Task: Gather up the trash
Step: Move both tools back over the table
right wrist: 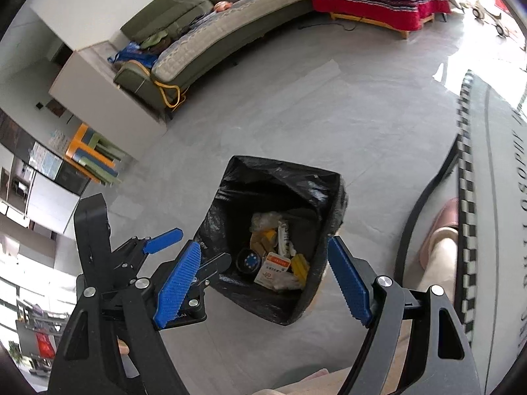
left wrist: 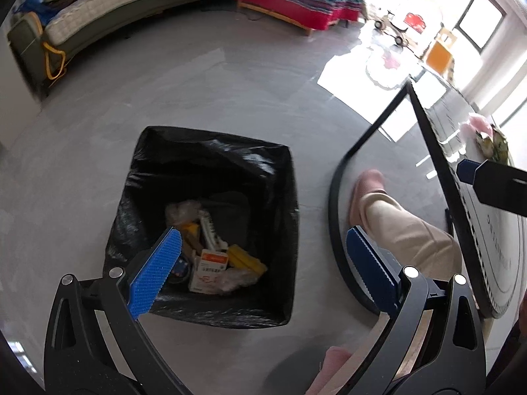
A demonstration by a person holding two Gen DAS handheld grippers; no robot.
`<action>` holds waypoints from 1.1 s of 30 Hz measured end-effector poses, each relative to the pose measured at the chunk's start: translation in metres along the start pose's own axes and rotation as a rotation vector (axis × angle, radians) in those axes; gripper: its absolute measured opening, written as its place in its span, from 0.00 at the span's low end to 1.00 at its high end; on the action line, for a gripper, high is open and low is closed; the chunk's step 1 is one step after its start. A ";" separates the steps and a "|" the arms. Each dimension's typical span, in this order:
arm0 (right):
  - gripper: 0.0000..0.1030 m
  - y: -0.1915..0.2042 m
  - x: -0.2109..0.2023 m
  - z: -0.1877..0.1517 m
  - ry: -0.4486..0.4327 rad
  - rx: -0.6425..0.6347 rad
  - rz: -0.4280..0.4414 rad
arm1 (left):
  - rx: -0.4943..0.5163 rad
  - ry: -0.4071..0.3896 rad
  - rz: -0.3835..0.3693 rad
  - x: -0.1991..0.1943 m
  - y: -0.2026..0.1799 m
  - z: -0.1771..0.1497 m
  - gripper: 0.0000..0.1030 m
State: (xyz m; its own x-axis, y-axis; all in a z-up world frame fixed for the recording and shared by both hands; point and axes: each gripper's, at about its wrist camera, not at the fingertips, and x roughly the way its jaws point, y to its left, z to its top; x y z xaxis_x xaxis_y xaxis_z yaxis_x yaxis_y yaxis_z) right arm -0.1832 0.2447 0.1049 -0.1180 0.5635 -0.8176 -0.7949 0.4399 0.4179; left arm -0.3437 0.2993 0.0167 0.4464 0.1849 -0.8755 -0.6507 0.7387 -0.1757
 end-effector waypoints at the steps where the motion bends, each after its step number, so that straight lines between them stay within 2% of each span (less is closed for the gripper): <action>1: 0.78 -0.005 -0.004 -0.001 -0.007 0.007 -0.001 | 0.008 0.000 -0.005 0.001 -0.004 0.001 0.94; 7: 0.78 -0.041 -0.034 -0.010 -0.058 0.064 -0.046 | 0.077 -0.004 -0.069 0.004 -0.046 0.016 0.94; 14: 0.78 -0.085 -0.072 -0.020 -0.115 0.136 -0.103 | 0.220 -0.011 -0.109 0.008 -0.110 0.034 0.94; 33: 0.78 -0.211 -0.171 -0.056 -0.225 0.354 -0.271 | 0.520 -0.015 -0.220 0.008 -0.272 0.068 0.94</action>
State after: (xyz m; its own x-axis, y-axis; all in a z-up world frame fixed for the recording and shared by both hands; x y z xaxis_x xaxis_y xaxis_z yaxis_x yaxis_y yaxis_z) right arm -0.0287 0.0166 0.1341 0.2273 0.5154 -0.8262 -0.5237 0.7800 0.3425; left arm -0.1215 0.1438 0.0885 0.5482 -0.0035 -0.8364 -0.1542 0.9824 -0.1051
